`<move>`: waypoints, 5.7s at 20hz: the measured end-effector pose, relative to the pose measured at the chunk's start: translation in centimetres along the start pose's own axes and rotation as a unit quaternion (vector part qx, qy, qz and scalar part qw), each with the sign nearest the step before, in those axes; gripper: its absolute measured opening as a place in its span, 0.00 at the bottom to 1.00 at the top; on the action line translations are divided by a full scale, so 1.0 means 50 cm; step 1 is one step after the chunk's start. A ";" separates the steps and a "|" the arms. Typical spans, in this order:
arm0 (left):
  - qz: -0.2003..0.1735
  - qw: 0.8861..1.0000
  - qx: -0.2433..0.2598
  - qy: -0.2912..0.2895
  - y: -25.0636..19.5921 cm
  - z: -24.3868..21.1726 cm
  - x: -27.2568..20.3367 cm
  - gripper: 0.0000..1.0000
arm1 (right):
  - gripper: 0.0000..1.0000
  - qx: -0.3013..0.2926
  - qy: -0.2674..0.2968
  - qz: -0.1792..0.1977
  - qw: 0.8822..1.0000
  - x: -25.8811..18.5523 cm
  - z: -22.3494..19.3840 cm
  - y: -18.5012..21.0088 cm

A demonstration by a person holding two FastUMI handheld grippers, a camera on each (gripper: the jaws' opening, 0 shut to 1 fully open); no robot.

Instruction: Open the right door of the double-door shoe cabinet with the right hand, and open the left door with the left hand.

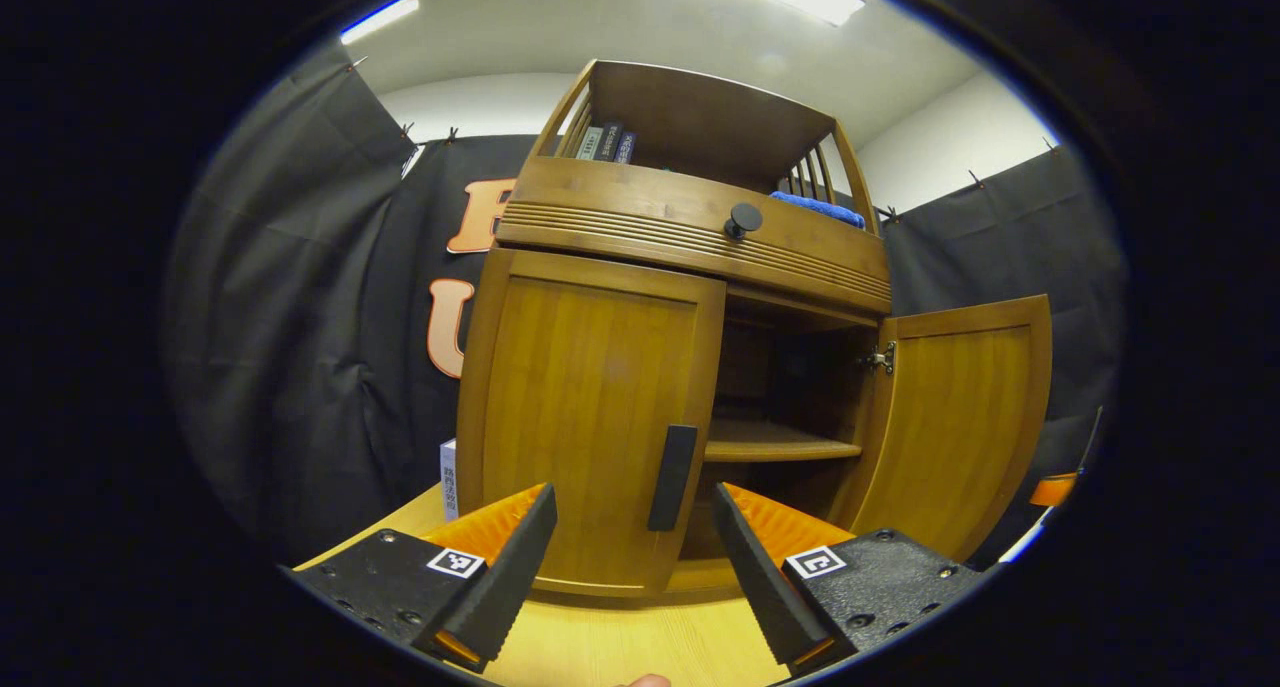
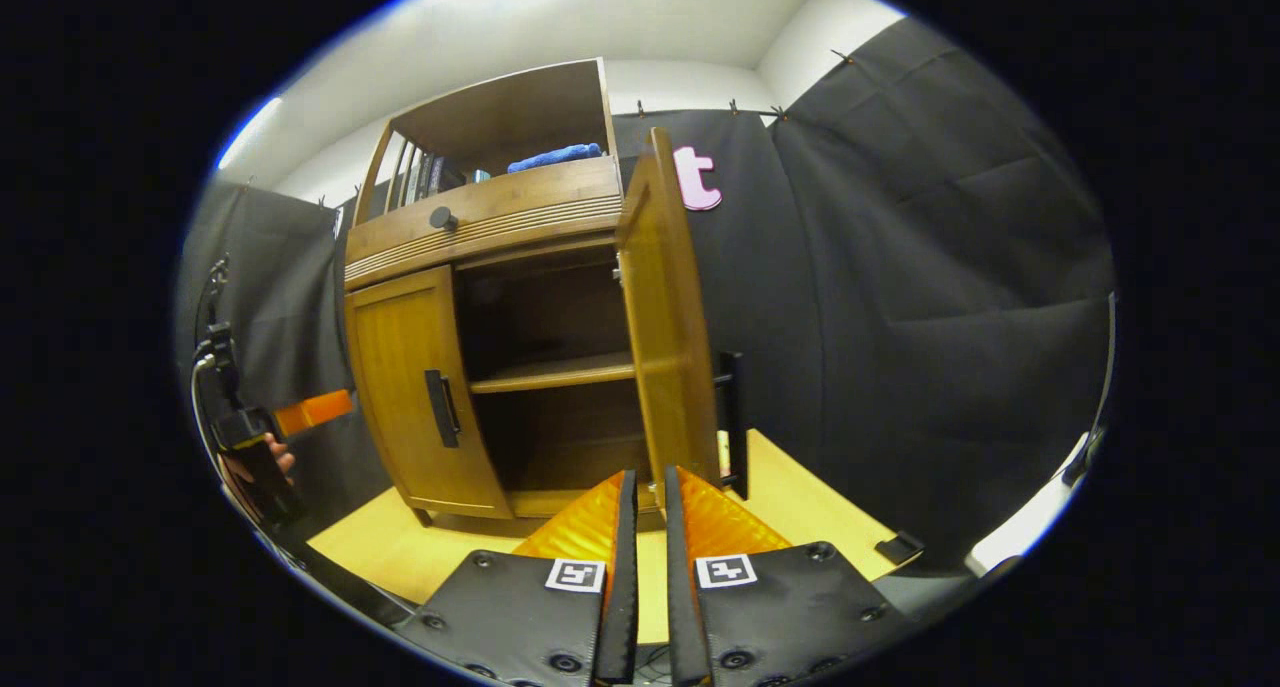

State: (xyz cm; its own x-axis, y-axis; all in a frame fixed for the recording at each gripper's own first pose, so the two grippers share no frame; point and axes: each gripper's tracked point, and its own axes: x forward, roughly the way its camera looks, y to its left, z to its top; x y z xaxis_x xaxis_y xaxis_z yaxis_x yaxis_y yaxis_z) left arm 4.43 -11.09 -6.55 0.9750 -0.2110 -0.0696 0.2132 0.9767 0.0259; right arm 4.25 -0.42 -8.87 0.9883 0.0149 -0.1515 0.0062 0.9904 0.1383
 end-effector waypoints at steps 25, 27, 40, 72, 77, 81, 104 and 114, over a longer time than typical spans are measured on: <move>-0.002 1.000 0.019 0.023 -0.022 -0.105 0.223 0.86 | 0.97 0.003 -0.010 -0.047 0.999 -0.026 -0.021 0.046; -0.006 0.999 0.022 0.024 -0.024 -0.103 0.218 0.80 | 0.97 0.002 -0.009 -0.048 0.999 -0.026 -0.023 0.047; -0.004 0.997 0.035 0.062 -0.051 -0.100 0.162 0.23 | 0.88 -0.005 -0.013 -0.022 1.000 -0.024 -0.019 0.087; 0.105 0.993 0.034 0.031 0.236 0.004 -0.195 0.07 | 0.97 -0.015 0.010 0.112 0.994 0.068 -0.034 0.207; 0.088 0.996 0.007 0.019 0.301 0.019 -0.204 0.07 | 0.88 -0.020 0.018 0.125 0.992 0.074 -0.037 0.227; 0.061 0.998 -0.014 0.012 0.344 0.029 -0.189 0.10 | 0.94 -0.022 0.019 0.128 0.991 0.080 -0.033 0.233; 0.059 0.998 0.009 0.013 0.405 0.066 -0.308 0.01 | 1.00 -0.026 0.042 0.143 0.989 0.083 -0.055 0.242; -0.021 1.000 -0.011 -0.011 0.155 0.130 -0.277 0.01 | 0.87 -0.027 0.025 0.136 0.990 0.083 -0.035 0.211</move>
State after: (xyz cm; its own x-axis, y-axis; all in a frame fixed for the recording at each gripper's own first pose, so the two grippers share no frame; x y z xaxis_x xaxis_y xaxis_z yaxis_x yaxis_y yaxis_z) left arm -7.01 -0.88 1.09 0.9663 -0.2529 -0.0472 0.2532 0.9674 0.0009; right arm 8.15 10.34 -9.73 0.9437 0.2868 -0.1648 -0.2679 0.9549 0.1279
